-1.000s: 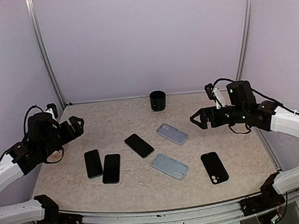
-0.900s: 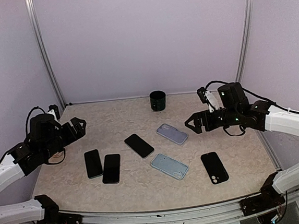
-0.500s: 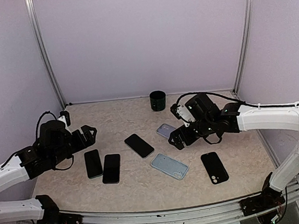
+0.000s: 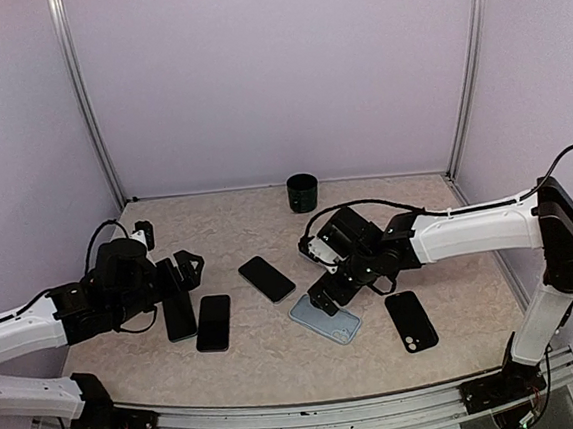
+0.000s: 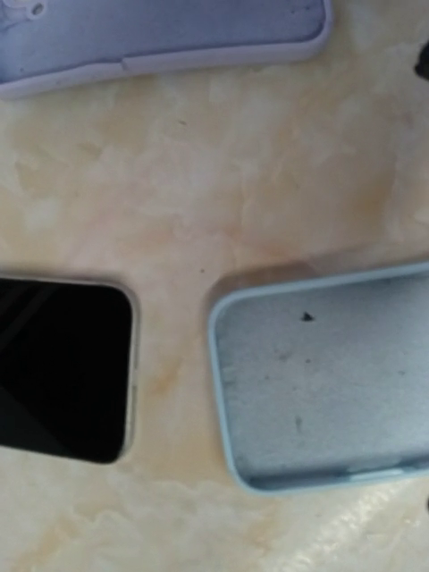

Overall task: Put the phone into the phone case
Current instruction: Pick up the phone at the center of the board.

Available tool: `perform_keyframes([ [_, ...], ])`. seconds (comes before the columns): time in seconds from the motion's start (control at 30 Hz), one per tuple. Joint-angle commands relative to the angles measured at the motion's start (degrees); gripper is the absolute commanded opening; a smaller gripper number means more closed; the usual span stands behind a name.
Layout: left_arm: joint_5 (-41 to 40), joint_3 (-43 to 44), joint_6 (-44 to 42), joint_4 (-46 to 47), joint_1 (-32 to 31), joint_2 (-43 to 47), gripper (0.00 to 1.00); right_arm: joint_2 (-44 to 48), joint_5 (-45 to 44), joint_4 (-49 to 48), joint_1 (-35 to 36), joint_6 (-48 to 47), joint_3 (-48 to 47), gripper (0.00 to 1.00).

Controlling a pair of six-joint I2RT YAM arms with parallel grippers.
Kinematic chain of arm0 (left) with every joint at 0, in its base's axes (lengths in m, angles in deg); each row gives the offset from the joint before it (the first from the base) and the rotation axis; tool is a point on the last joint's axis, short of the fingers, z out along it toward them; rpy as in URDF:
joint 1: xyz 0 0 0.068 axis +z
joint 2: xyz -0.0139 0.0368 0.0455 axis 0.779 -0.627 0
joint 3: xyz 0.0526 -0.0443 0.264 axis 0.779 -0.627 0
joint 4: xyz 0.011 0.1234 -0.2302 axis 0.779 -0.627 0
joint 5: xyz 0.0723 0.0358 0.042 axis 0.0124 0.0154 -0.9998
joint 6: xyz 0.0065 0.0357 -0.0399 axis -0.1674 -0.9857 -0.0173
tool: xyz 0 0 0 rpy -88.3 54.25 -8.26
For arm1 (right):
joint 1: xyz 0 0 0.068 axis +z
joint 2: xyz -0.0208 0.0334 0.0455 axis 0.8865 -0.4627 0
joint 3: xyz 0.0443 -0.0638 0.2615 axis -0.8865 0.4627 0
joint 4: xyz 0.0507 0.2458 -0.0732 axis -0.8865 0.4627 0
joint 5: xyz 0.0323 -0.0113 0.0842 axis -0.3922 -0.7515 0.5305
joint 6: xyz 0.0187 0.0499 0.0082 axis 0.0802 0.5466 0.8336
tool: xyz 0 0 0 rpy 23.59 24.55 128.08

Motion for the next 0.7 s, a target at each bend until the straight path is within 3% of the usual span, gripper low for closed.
perform_keyframes([
  [0.0,-1.1,-1.0,1.9,2.2,-1.2,-2.6,0.99,-2.3,-0.4,-0.2,0.4,0.4,-3.7,0.99],
  [0.67,-1.4,-3.6,4.1,4.2,-2.3,-3.2,0.99,-18.5,2.3,-1.4,1.1,2.2,-19.9,0.99],
])
